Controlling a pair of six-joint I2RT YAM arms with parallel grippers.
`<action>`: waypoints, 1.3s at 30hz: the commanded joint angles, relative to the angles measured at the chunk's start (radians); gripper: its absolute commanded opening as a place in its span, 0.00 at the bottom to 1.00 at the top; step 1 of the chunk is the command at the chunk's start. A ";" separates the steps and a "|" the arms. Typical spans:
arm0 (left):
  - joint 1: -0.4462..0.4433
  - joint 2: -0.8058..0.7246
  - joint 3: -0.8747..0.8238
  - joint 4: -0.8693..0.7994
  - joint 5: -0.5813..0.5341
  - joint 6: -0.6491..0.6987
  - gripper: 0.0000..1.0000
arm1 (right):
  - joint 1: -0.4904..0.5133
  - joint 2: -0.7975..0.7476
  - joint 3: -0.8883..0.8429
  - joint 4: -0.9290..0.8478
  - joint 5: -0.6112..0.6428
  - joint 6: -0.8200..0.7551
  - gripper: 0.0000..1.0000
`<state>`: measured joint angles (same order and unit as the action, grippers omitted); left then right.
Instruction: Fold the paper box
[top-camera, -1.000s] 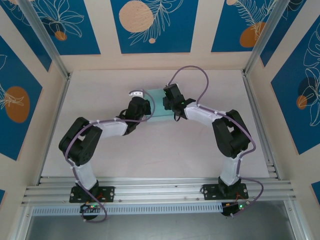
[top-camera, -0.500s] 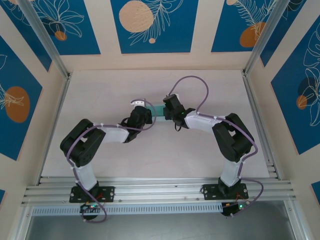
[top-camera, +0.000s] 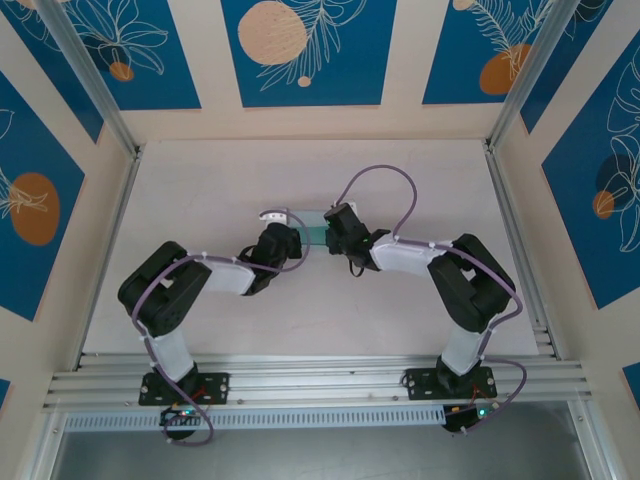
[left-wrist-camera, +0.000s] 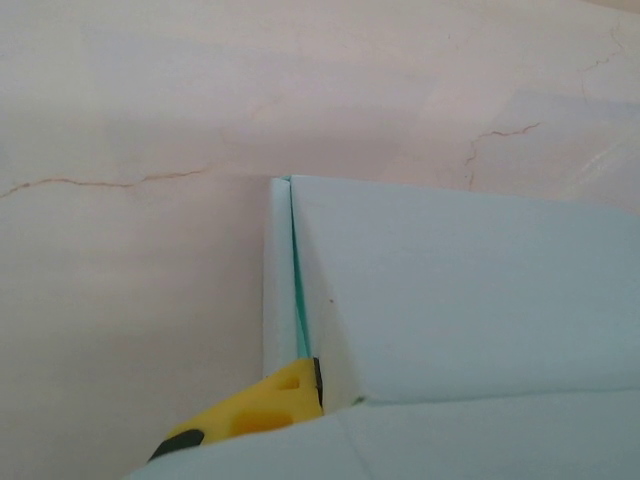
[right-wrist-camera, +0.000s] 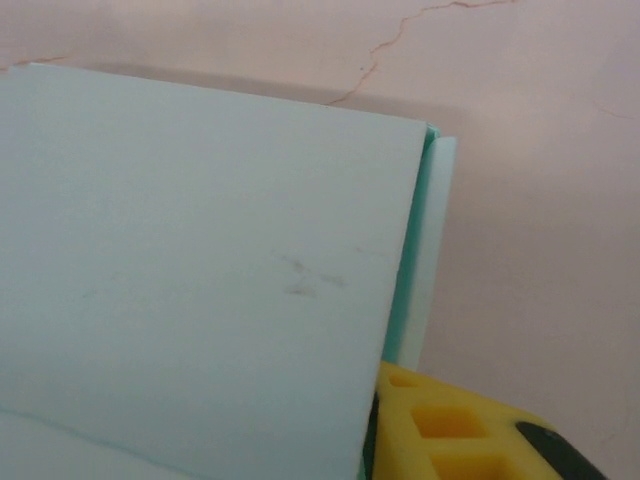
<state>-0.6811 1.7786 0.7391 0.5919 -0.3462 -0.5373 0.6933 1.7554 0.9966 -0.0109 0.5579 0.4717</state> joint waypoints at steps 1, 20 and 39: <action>-0.024 -0.008 -0.032 -0.057 0.033 -0.027 0.02 | 0.014 -0.035 -0.016 0.017 -0.005 0.029 0.30; -0.029 -0.048 -0.052 -0.066 0.008 -0.030 0.19 | 0.029 -0.069 -0.034 -0.033 0.041 0.056 0.48; -0.038 -0.154 -0.099 -0.092 -0.003 -0.061 0.66 | 0.055 -0.214 -0.119 -0.065 0.068 0.067 0.65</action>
<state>-0.7036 1.6653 0.6544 0.5159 -0.3450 -0.5873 0.7361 1.5894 0.8894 -0.0593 0.5854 0.5243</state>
